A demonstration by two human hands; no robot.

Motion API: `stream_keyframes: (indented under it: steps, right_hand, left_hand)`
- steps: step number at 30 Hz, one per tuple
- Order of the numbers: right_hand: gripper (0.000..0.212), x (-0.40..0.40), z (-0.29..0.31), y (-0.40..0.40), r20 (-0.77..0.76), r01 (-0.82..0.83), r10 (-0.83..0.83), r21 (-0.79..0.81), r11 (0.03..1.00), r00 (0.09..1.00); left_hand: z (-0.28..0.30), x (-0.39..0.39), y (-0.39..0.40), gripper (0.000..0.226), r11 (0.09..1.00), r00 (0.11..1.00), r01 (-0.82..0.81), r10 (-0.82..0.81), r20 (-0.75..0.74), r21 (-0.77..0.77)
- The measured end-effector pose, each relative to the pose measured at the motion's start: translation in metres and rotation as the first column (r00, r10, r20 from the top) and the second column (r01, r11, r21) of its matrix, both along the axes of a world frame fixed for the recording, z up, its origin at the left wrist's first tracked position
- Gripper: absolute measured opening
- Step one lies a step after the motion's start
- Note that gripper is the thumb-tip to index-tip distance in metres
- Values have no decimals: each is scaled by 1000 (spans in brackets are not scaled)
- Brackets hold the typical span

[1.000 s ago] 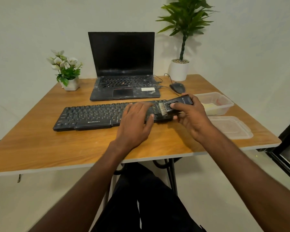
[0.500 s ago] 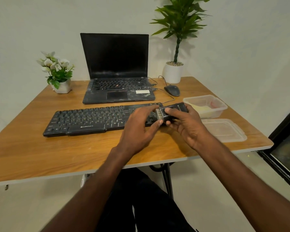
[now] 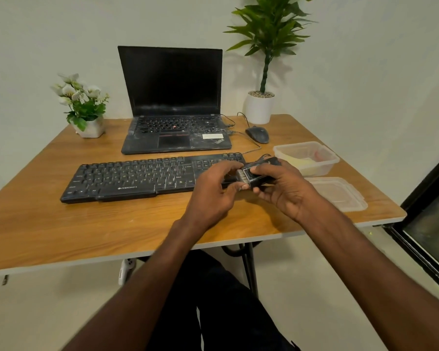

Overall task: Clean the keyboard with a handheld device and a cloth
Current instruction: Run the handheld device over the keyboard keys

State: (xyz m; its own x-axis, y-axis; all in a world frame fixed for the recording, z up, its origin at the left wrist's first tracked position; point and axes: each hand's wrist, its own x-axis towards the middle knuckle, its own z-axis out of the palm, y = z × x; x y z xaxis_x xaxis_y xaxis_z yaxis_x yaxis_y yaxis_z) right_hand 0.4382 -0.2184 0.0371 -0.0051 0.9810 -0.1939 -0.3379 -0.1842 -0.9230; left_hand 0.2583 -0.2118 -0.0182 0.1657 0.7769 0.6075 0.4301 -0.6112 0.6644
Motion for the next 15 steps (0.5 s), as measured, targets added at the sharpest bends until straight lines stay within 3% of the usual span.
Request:
stream_keyframes:
  steps: [5,9,15]
  right_hand:
    - [44,-6,-5,0,-69,22,-23,-9,1000,997]
    - [53,-1,-5,-1,-87,-35,38,36,999,995]
    - [45,-3,-4,-2,-98,-106,110,41,994,989]
  left_hand:
    - [0,-4,0,37,996,992,45,-36,121,-76]
    - [0,-6,4,26,976,967,133,-90,238,-170]
    - [0,-8,9,21,933,903,285,-186,387,-218]
